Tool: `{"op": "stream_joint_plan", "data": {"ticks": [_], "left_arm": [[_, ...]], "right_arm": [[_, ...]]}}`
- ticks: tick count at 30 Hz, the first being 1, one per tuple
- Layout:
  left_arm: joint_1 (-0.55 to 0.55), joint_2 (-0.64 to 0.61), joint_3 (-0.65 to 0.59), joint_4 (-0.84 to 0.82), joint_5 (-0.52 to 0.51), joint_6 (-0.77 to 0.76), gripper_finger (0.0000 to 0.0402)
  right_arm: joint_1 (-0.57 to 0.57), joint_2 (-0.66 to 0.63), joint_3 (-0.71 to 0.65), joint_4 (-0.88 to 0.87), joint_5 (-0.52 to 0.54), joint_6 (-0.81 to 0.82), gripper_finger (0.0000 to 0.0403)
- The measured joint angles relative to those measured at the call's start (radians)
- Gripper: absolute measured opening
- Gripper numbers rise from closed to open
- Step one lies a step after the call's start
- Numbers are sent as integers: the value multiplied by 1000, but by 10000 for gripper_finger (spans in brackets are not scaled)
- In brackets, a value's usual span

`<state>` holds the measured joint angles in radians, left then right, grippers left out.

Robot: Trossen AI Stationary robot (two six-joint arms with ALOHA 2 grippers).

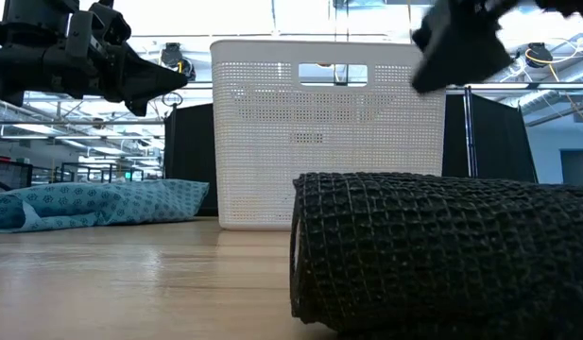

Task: Pick & place medical supplies in basket/bin
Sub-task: Put the black rolled bandage in the white bin

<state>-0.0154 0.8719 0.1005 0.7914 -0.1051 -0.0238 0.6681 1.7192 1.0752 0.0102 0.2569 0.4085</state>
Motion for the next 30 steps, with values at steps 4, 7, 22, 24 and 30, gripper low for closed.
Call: {"op": "stream_joint_plan", "data": {"ticks": [4, 7, 22, 24, 30], "left_arm": [[0, 0, 0, 0, 0, 3, 6], [0, 0, 0, 0, 0, 3, 3], [0, 0, 0, -2, 0, -36, 41], [0, 0, 0, -2, 0, -38, 42], [0, 0, 0, -2, -1, -38, 42]], "right_arm": [[-1, 48, 0, 2, -58, 25, 329], [-1, 69, 0, 24, -127, 24, 335], [2, 79, -1, 52, -85, 129, 336], [14, 79, -1, 76, -53, 147, 336], [54, 113, -1, 104, 104, 202, 336]]}}
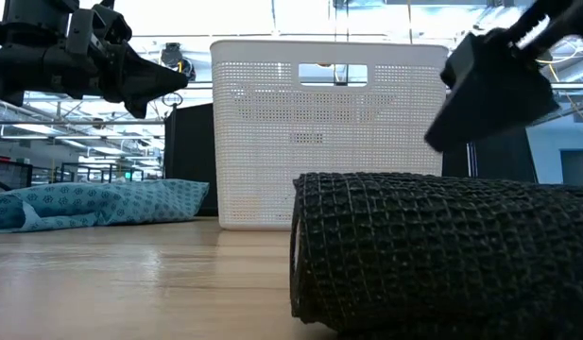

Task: Pick & place medical supplies in basket/bin
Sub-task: Put the black rolled bandage in the white bin

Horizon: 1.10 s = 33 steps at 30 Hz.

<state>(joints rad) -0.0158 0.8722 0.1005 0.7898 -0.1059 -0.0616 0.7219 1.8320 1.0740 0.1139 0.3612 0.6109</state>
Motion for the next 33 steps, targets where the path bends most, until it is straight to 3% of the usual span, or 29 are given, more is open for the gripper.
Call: {"op": "stream_joint_plan", "data": {"ticks": [7, 23, 27, 33], "left_arm": [[0, 0, 0, 0, 0, -1, 42], [0, 0, 0, -11, 0, 14, 42], [0, 0, 0, -10, 0, 14, 42], [0, 0, 0, -10, 0, 14, 42]], "right_arm": [[27, 107, -1, 168, 59, 18, 336], [27, 197, 0, 173, 30, 47, 331], [28, 183, 0, 185, 12, 4, 295], [24, 98, 0, 211, -2, -98, 198]]}}
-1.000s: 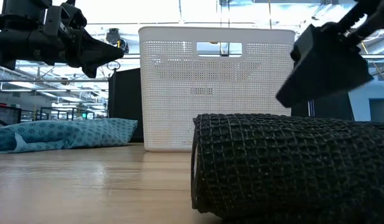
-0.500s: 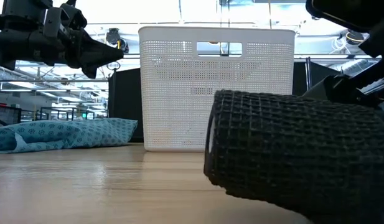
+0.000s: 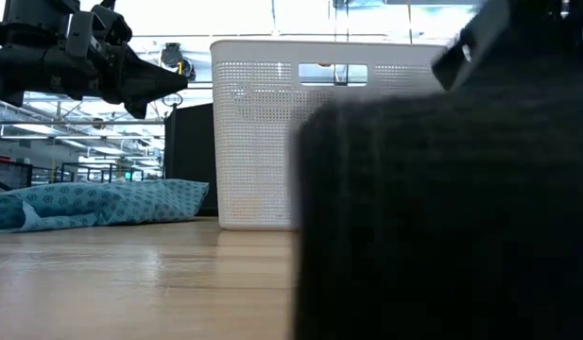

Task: Pick & place medical supplies in basket/bin
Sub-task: Put the black rolled bandage in the white bin

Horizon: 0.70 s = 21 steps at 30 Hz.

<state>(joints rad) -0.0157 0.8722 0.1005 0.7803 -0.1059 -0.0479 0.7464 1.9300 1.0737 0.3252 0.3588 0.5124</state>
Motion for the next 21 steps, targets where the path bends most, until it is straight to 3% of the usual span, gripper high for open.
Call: {"op": "stream_joint_plan", "data": {"ticks": [7, 11, 16, 21], "left_arm": [[0, 0, 0, 0, 1, -8, 42], [0, 0, 0, -1, 1, -10, 42], [0, 0, 0, -7, 3, -14, 42], [0, 0, 0, -19, 3, -15, 42]], "right_arm": [[-8, -130, 0, -31, -17, -92, 76], [-7, -164, 0, -84, 77, -82, 42], [-7, -168, 0, -118, 27, -29, 60], [13, -168, 0, -129, -29, 151, 152]]}}
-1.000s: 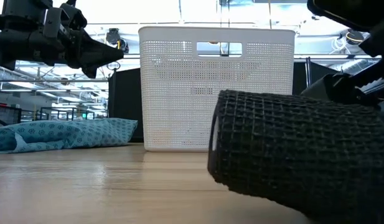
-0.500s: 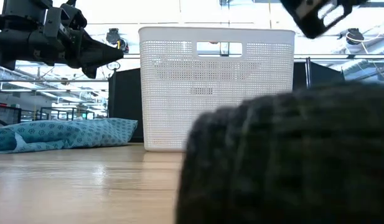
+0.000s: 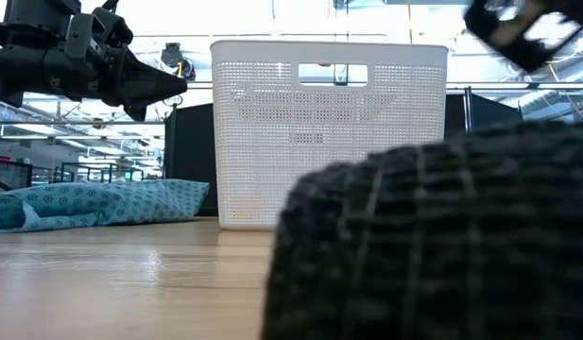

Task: Pick & place medical supplies in basket/bin
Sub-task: Put the black rolled bandage in the white bin

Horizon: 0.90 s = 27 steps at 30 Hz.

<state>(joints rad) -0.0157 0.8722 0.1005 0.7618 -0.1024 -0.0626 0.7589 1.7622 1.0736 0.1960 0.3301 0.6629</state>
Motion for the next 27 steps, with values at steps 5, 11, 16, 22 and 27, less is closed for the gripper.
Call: {"op": "stream_joint_plan", "data": {"ticks": [5, 11, 16, 22, 27], "left_arm": [[0, 0, 0, -3, 0, -12, 42], [0, 0, 0, -21, 33, -46, 42], [0, 0, 0, -27, 32, -49, 42], [0, 0, 0, -30, 32, -57, 42], [0, 0, 0, -35, 32, -50, 42]], "right_arm": [[57, 3, 67, -38, -27, 146, 281], [93, 113, 224, -180, 1, 229, 354], [78, 243, 347, -319, -118, 257, 351], [67, 259, 378, -385, -75, 285, 350], [67, 266, 378, -386, 10, 315, 350]]}}
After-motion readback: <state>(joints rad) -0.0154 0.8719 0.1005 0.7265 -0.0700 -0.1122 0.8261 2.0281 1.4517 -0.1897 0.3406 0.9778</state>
